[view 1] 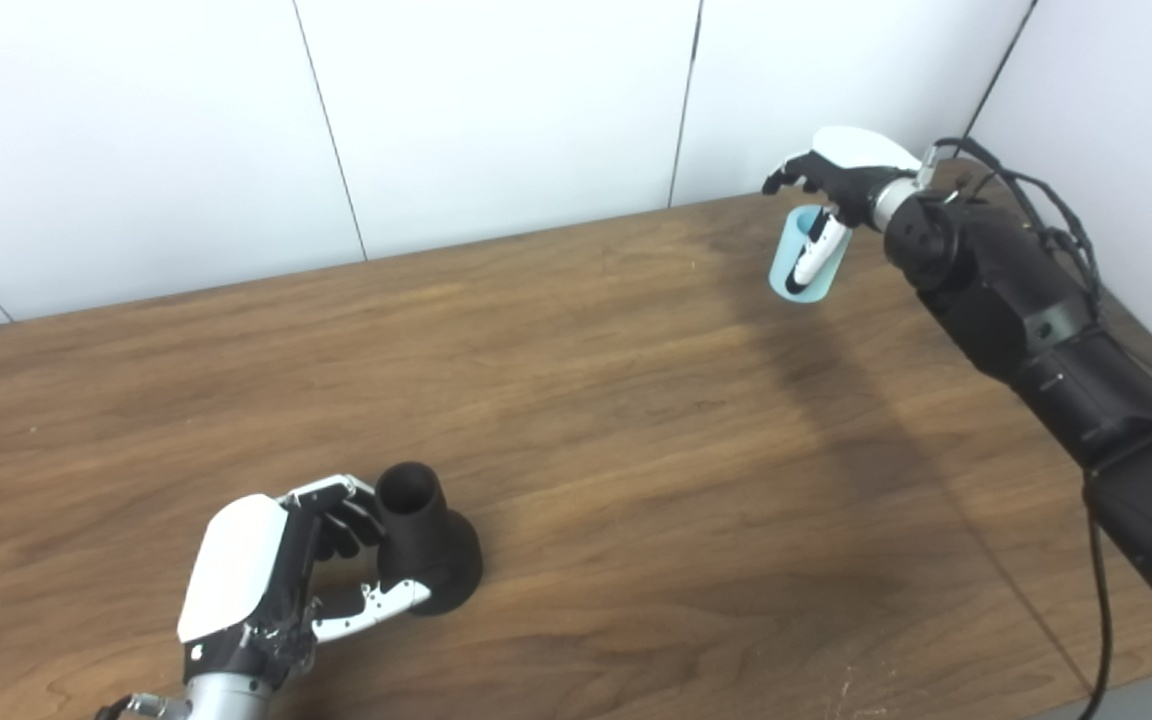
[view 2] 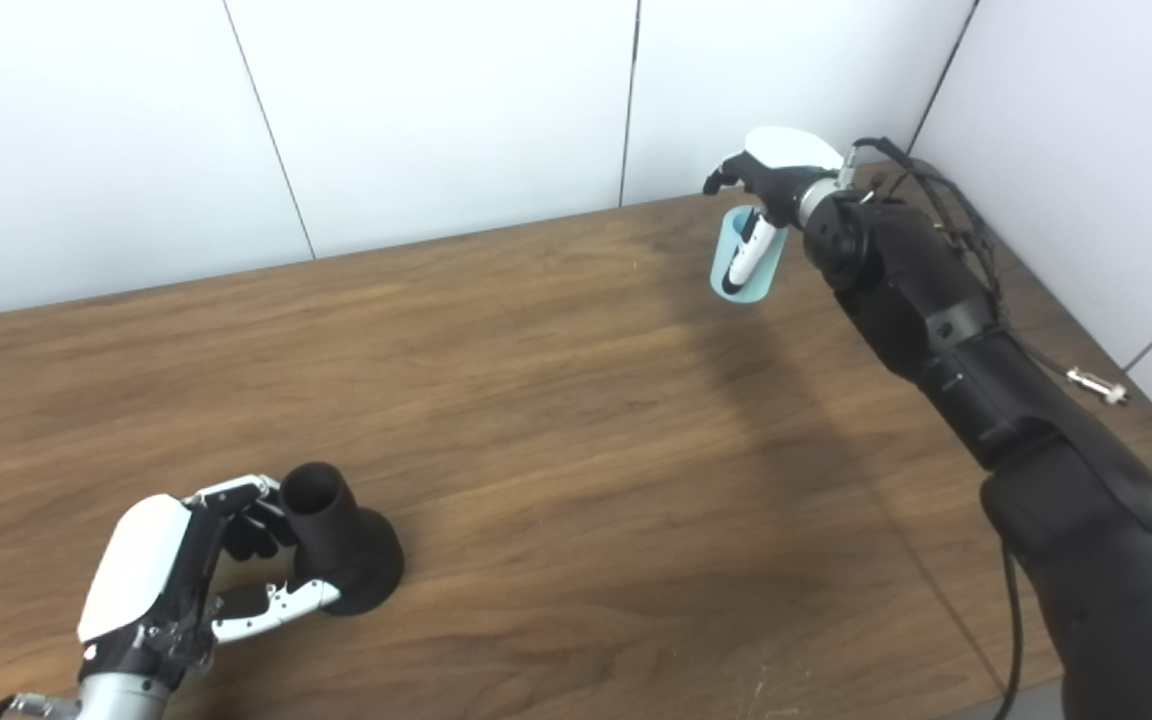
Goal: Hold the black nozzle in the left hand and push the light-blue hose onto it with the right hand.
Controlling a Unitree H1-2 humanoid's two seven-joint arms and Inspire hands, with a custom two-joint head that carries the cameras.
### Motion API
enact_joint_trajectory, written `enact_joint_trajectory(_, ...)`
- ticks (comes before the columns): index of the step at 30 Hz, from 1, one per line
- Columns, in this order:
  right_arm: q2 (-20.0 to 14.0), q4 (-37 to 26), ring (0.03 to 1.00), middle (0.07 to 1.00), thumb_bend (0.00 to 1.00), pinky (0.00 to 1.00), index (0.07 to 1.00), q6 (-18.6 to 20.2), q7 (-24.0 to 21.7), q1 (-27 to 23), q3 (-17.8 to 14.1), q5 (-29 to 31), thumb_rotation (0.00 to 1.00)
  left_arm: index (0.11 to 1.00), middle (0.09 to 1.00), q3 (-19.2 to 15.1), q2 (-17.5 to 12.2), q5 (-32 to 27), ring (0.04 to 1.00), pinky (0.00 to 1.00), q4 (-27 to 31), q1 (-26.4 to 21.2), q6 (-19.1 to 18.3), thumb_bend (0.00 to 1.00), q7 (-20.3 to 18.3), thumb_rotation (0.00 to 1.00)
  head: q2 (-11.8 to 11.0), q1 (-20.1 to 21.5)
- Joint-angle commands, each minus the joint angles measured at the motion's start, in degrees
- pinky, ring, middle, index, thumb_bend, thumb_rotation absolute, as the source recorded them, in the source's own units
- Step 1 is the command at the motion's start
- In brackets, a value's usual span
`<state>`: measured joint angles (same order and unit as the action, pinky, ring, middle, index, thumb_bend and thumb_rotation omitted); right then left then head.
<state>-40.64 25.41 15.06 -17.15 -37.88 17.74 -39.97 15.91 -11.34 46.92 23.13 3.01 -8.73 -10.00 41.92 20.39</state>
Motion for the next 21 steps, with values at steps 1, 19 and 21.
enact_joint_trajectory(1, -2.23, -0.22, 0.867, 0.844, 1.00, 0.82, 0.769, -1.61, 1.69, -2.52, -0.12, -1.63, 0.10, 0.498, 0.479, -0.25, -0.67, 0.48, 0.445, 0.44, -0.30, 0.49, 0.13, 0.50, -0.27, 0.00, 0.06, -0.15)
enact_joint_trajectory(19, -3.08, 1.15, 0.744, 0.744, 0.94, 0.74, 0.689, -4.77, 3.25, -1.56, -1.88, -1.74, 0.01, 0.492, 0.485, 0.01, -0.62, 1.57, 0.459, 0.46, -0.53, 0.38, 0.24, 0.50, -0.59, 0.00, 0.63, -0.61)
enact_joint_trajectory(21, -2.84, 0.91, 0.715, 0.724, 0.93, 0.71, 0.679, -4.45, 3.78, -1.23, -2.56, -1.38, 0.00, 0.491, 0.486, 0.07, -0.60, 1.63, 0.460, 0.46, -0.38, 0.40, 0.07, 0.50, -0.84, 0.00, 0.75, -0.94)
